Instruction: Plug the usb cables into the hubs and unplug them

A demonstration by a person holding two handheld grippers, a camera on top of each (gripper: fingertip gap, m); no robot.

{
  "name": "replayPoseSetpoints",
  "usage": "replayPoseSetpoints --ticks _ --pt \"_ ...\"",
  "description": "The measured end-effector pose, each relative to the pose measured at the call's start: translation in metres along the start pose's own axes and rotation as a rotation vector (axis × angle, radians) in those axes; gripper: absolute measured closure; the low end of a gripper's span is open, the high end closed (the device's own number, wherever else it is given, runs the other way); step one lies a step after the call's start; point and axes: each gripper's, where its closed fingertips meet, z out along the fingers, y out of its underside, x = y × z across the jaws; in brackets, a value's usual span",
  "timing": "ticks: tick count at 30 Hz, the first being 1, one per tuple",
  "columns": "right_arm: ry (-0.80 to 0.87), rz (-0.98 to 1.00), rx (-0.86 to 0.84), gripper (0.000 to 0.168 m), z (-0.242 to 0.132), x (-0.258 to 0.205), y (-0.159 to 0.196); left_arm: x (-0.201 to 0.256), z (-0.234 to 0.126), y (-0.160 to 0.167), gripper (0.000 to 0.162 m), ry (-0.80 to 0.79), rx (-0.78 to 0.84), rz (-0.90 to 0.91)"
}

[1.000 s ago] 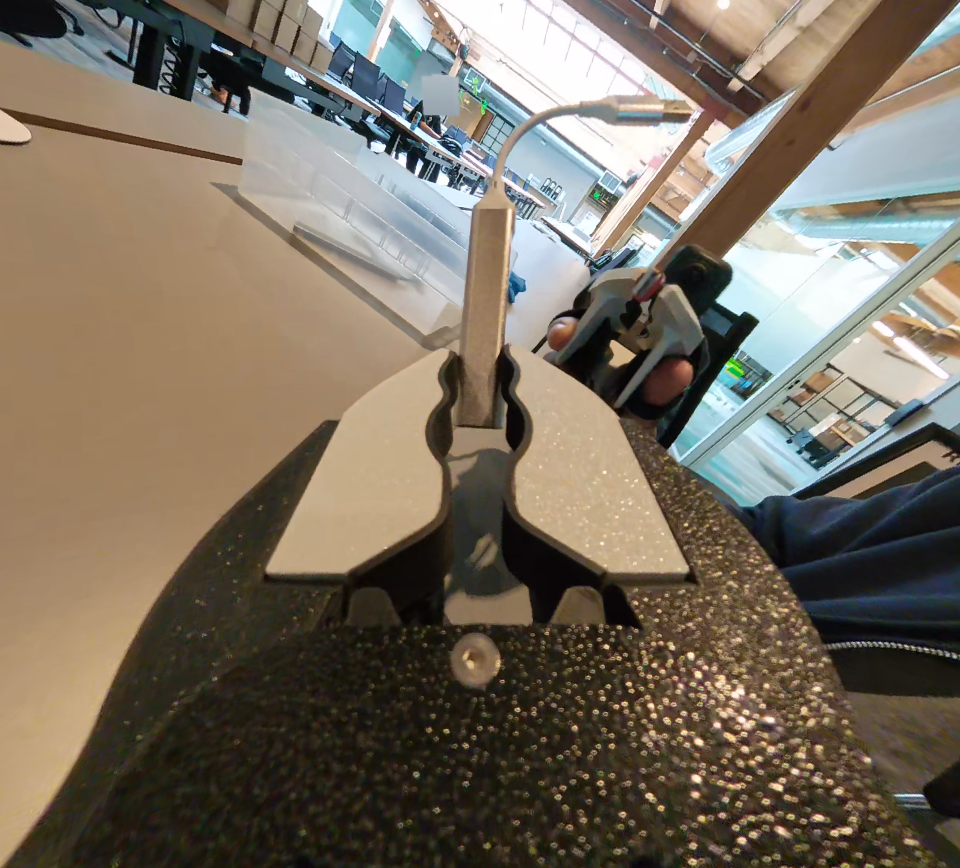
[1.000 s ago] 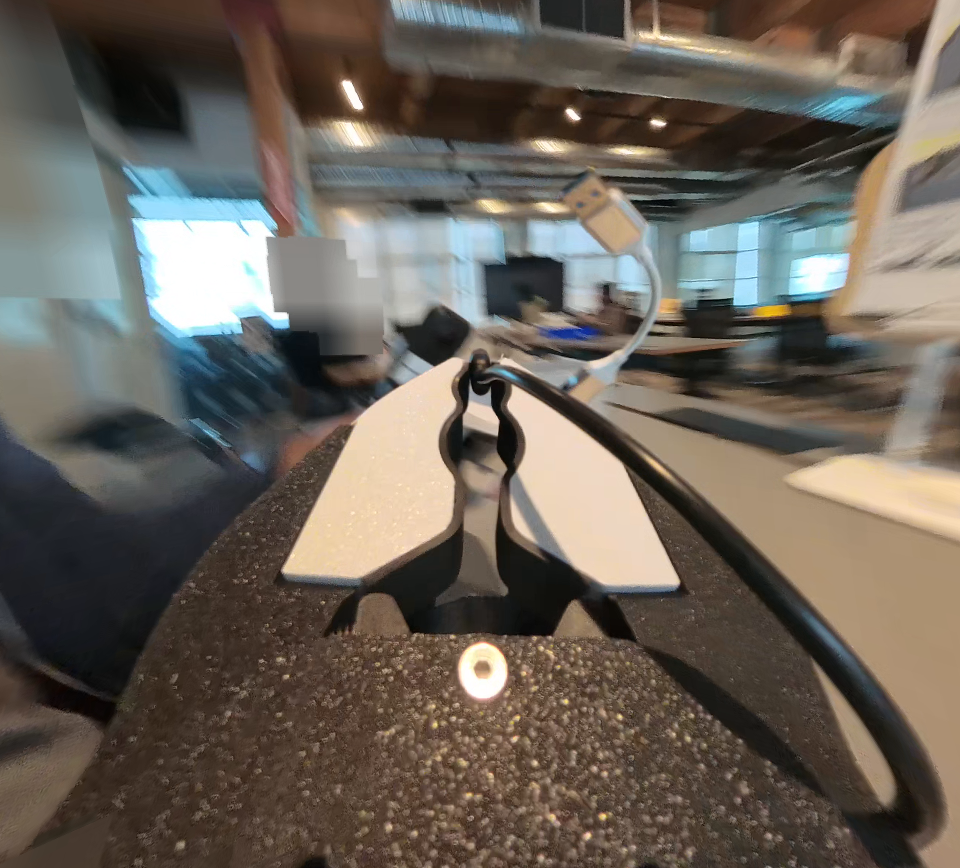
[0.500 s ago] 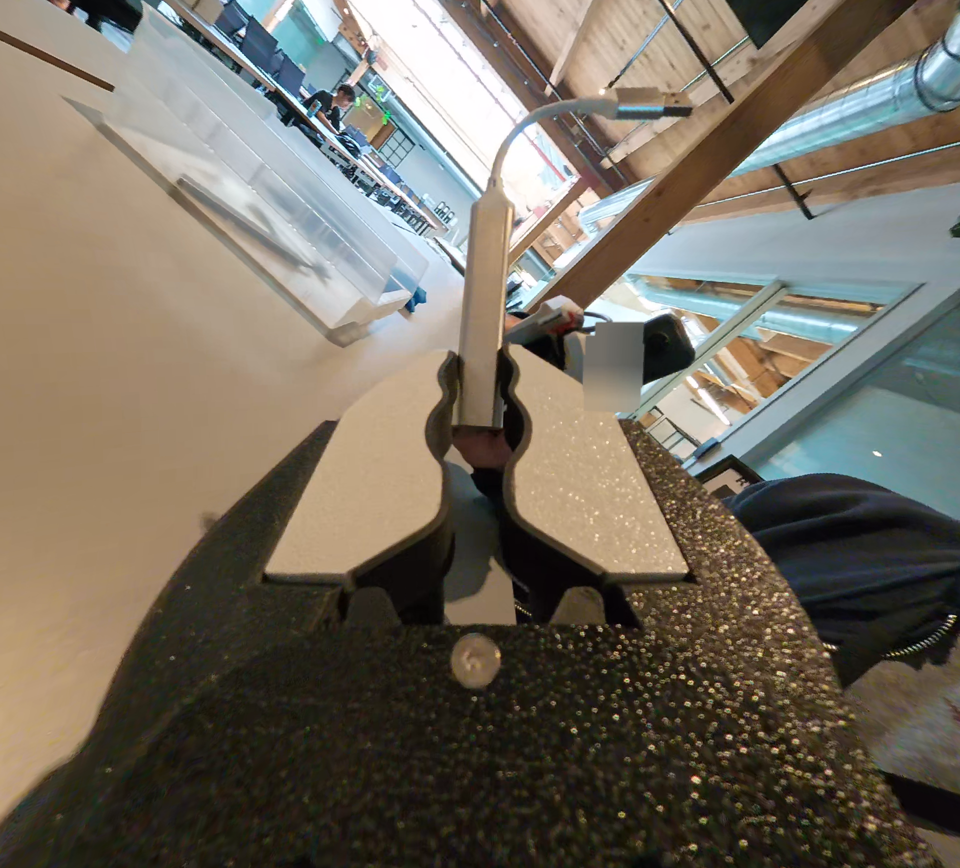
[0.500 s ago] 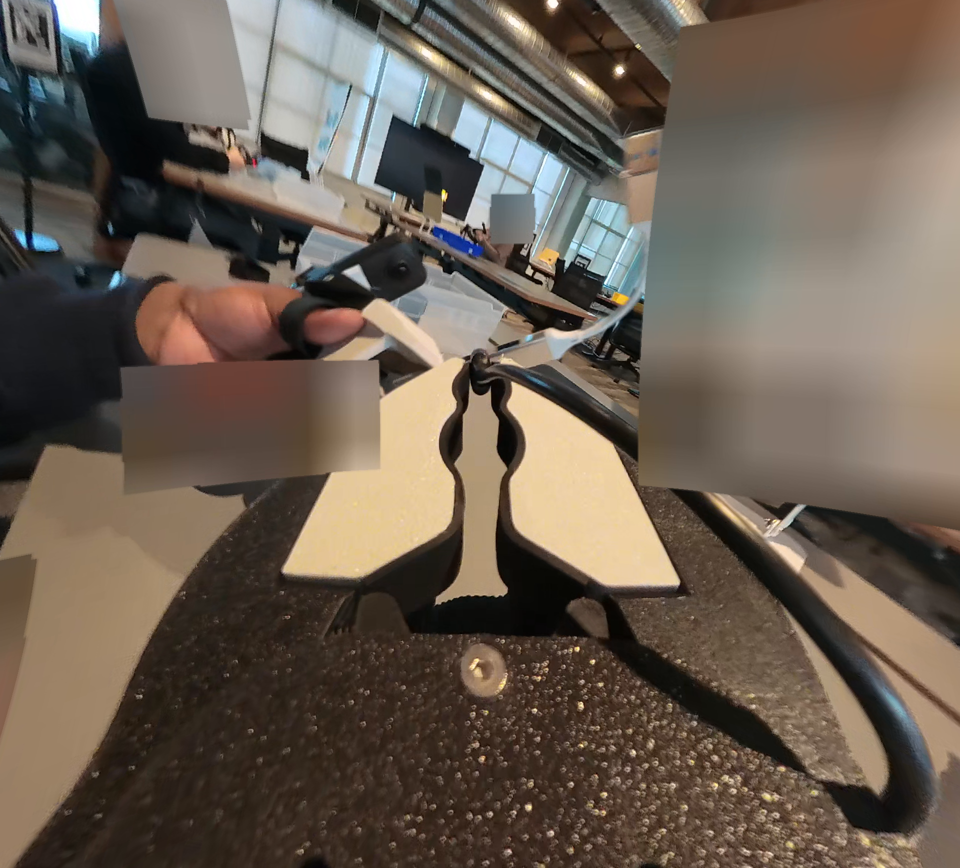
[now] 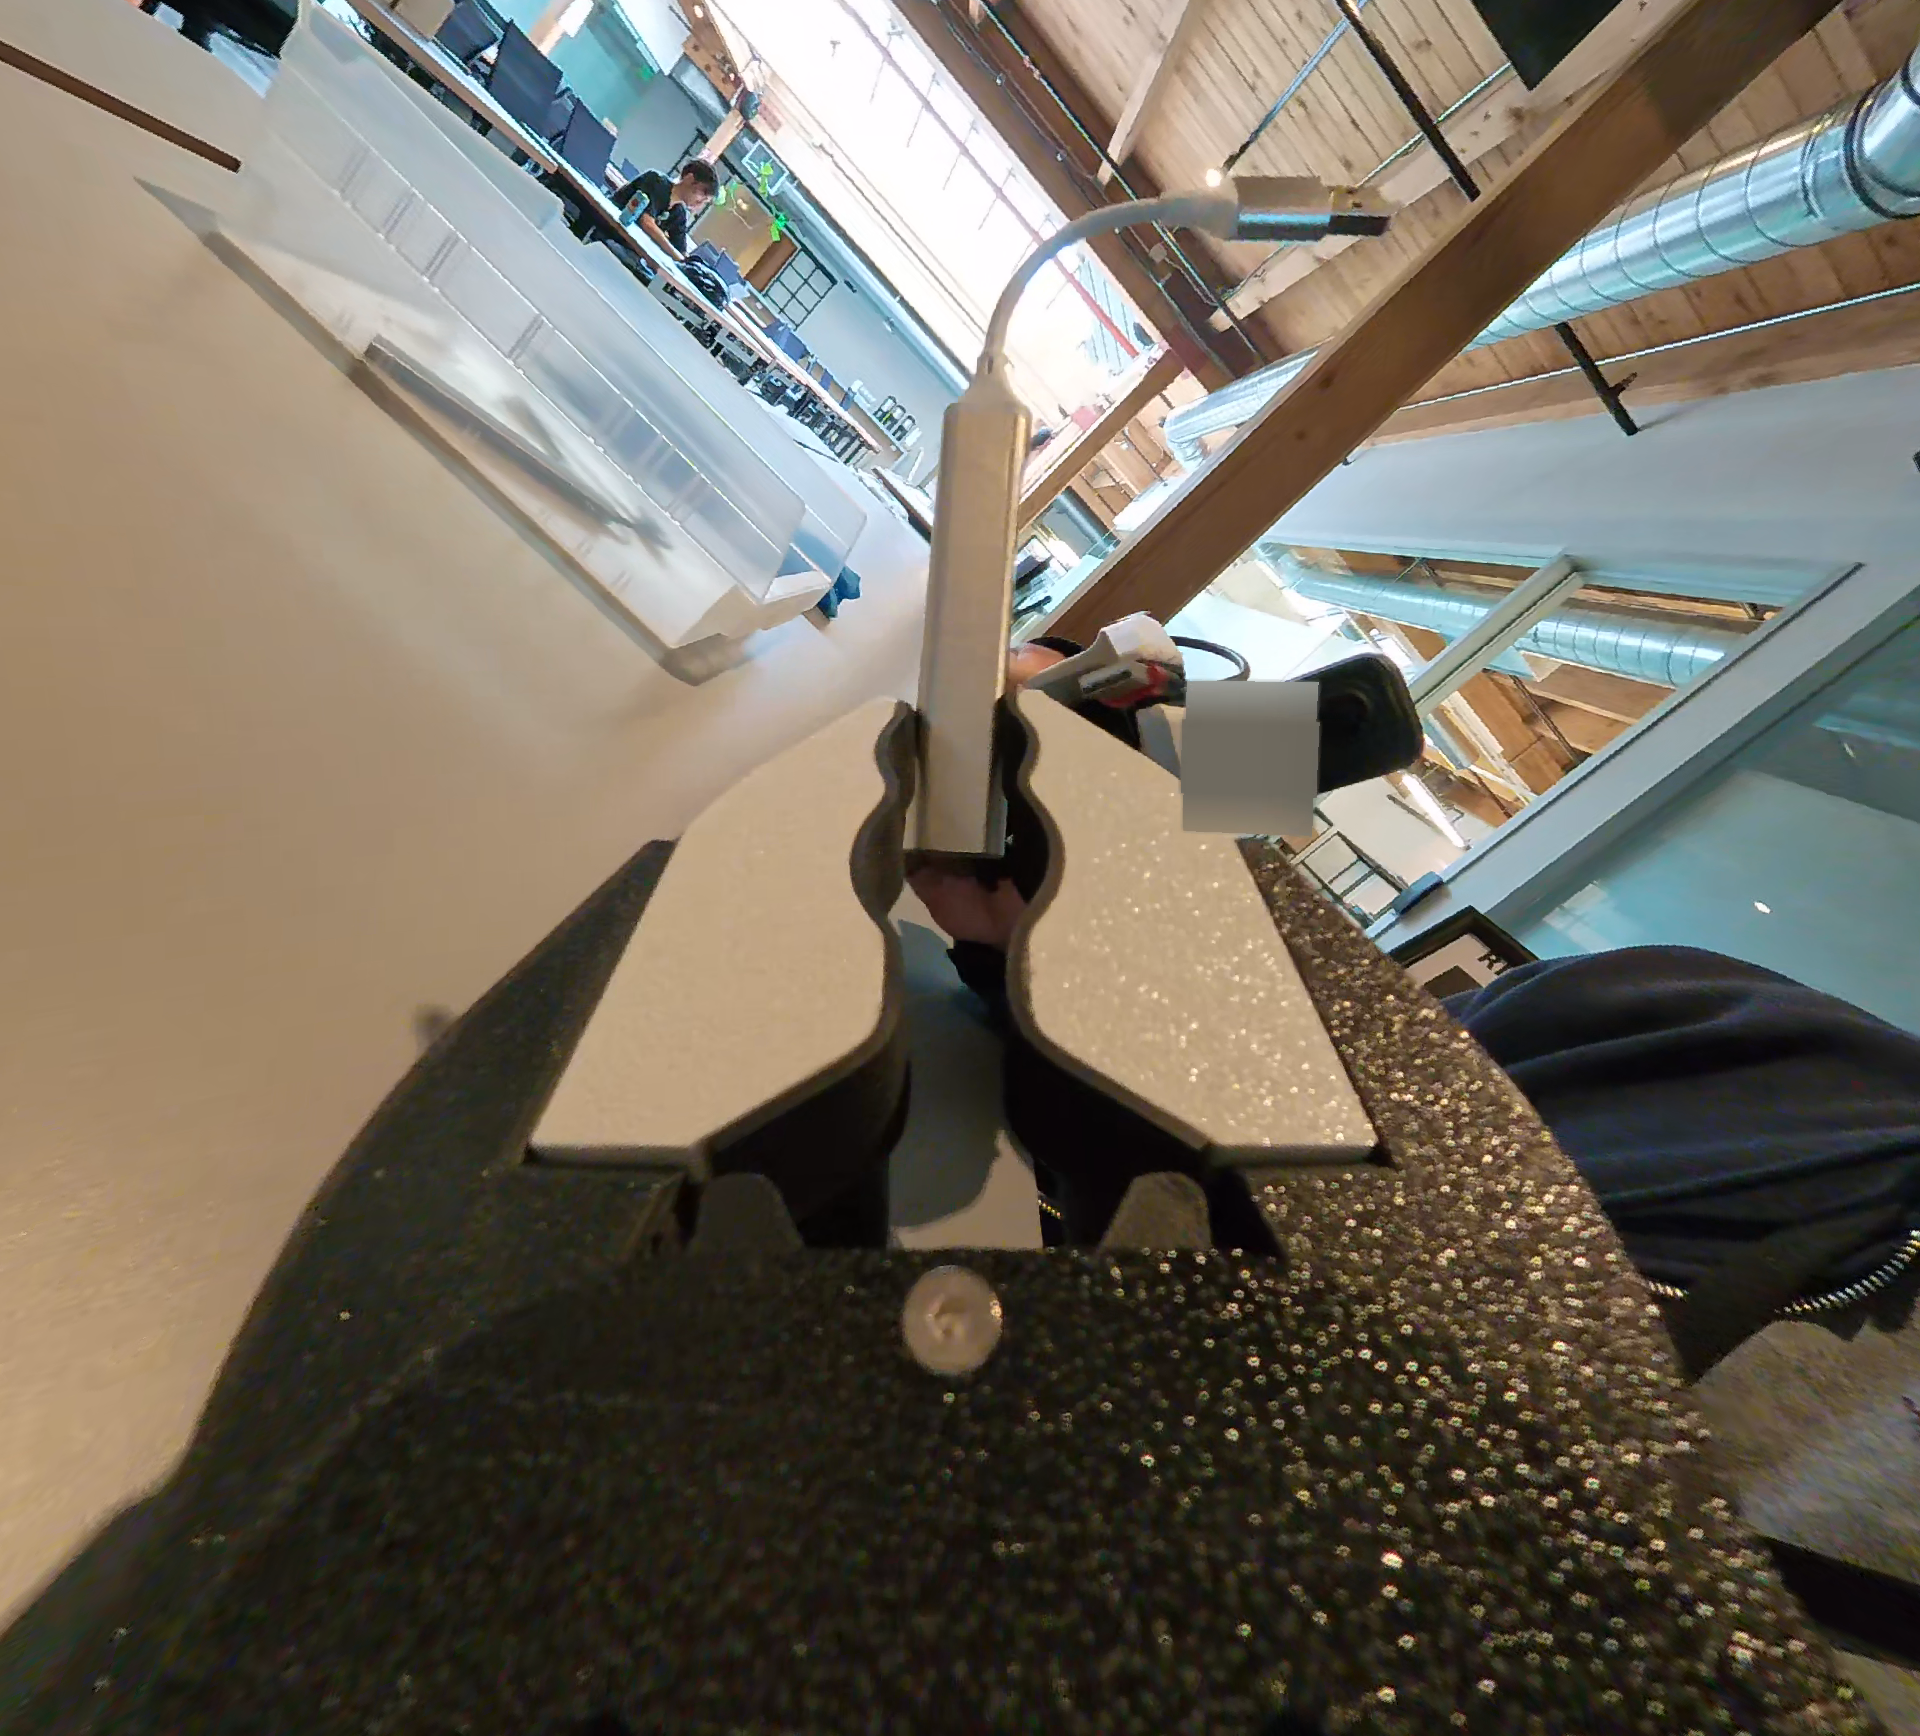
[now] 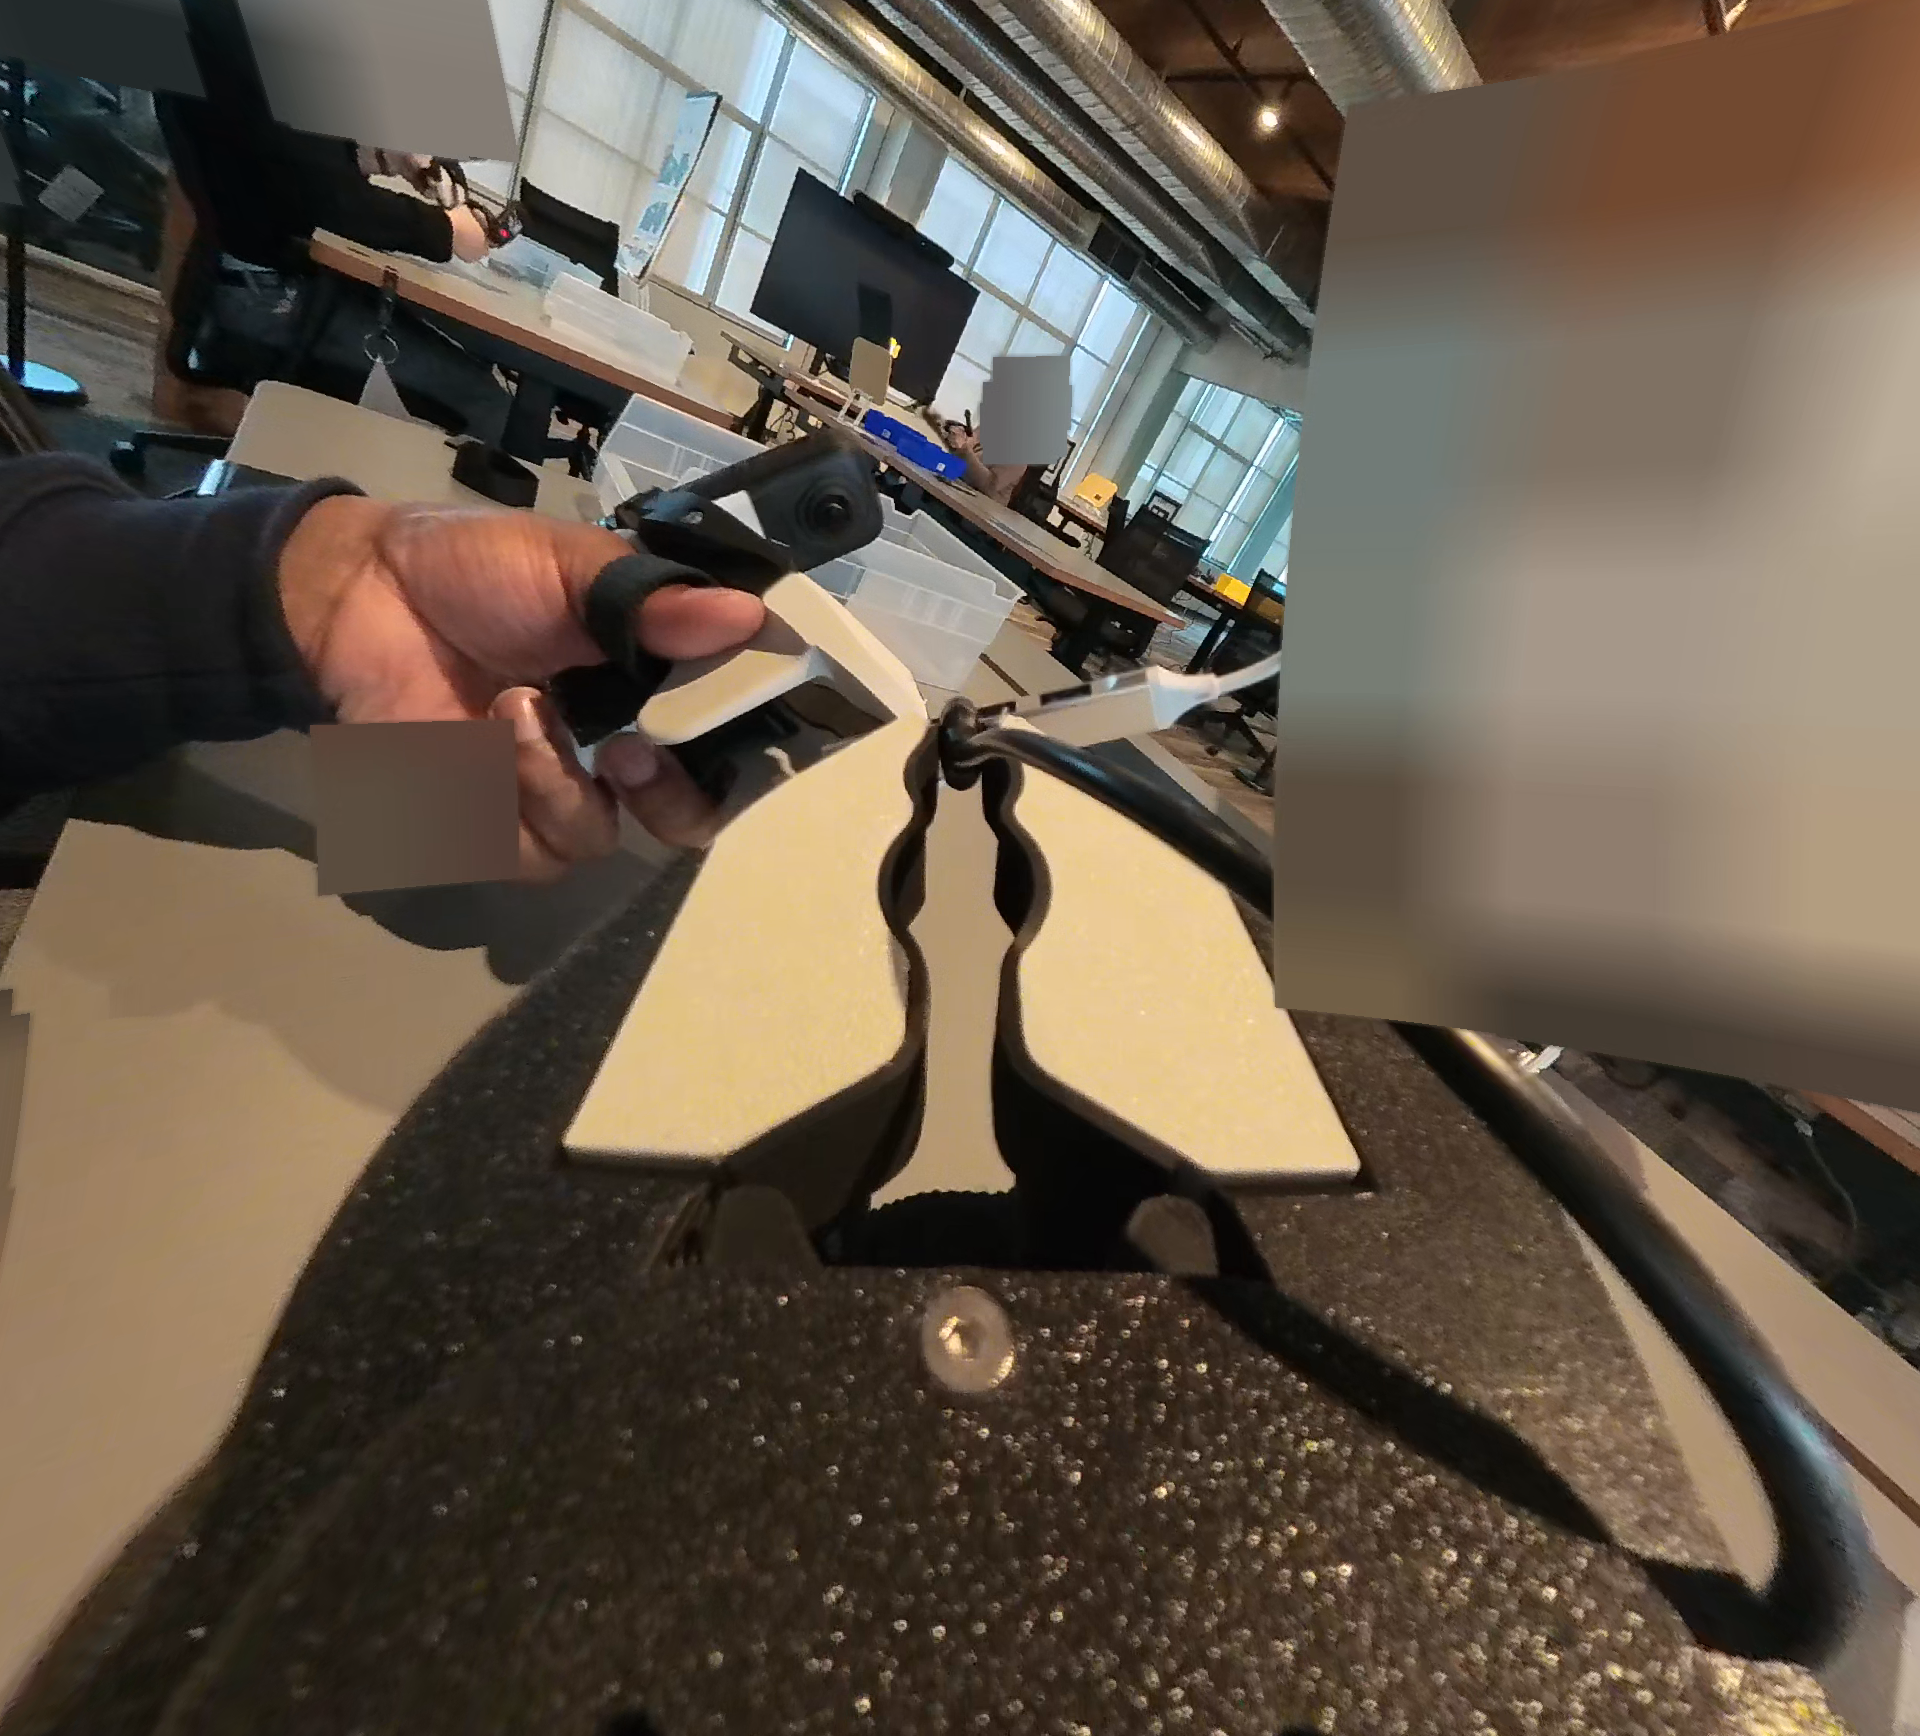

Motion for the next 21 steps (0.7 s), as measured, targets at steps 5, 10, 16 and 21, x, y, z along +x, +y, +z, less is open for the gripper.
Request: replayPoseSetpoints --ticks 5,10,16,21 --pt "0.029 -0.101 -0.024 0.161 -0.001 0.001 -0.001 -0.01 -0.002 0.003 0.147 -0.122 -0.043 0.108" --pt "0.063 -0.408 -0.13 0.162 0.003 -0.004 0.008 -0.014 -0.007 0.009 0.147 -0.303 -0.161 0.326" --pt "0.017 -0.772 -0.255 0.161 0.009 -0.022 0.034 -0.022 -0.017 0.015 0.147 -0.464 -0.268 0.484" --pt "0.027 -0.901 -0.281 0.162 0.01 -0.026 0.044 -0.026 -0.021 0.02 0.147 -0.454 -0.267 0.444"
